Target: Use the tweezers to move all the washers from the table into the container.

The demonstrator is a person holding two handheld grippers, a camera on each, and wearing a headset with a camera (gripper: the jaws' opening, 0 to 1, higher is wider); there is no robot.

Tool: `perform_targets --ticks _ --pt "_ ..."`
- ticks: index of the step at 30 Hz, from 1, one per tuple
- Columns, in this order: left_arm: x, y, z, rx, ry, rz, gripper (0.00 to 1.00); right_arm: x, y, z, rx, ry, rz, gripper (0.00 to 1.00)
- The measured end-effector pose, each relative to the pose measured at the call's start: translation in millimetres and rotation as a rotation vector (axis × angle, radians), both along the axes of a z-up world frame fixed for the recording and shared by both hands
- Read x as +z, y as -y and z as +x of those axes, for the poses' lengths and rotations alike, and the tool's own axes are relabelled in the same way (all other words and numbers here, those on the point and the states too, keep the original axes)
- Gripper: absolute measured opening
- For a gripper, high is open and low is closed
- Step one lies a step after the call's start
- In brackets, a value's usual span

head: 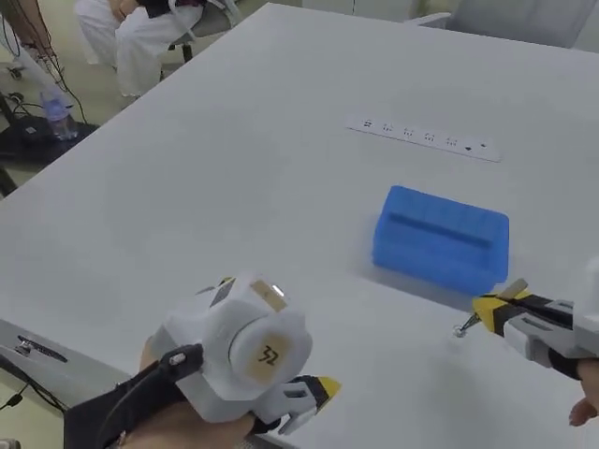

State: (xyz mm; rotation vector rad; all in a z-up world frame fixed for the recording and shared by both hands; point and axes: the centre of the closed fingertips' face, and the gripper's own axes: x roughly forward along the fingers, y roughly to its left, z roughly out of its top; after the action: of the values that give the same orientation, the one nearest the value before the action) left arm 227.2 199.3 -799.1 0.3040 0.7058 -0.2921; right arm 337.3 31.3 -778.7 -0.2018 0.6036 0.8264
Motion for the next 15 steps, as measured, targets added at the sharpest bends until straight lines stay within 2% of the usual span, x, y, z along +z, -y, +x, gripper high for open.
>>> perform_targets --ticks 8,15 --pt "0.4 0.3 -0.4 -0.001 -0.001 0.001 0.9 34.1 -7.6 21.1 -0.007 0.067 0.037 0.02" --pt "0.6 -0.4 0.4 0.004 0.002 -0.003 0.91 43.5 -10.7 51.0 -0.044 0.114 0.073 0.02"
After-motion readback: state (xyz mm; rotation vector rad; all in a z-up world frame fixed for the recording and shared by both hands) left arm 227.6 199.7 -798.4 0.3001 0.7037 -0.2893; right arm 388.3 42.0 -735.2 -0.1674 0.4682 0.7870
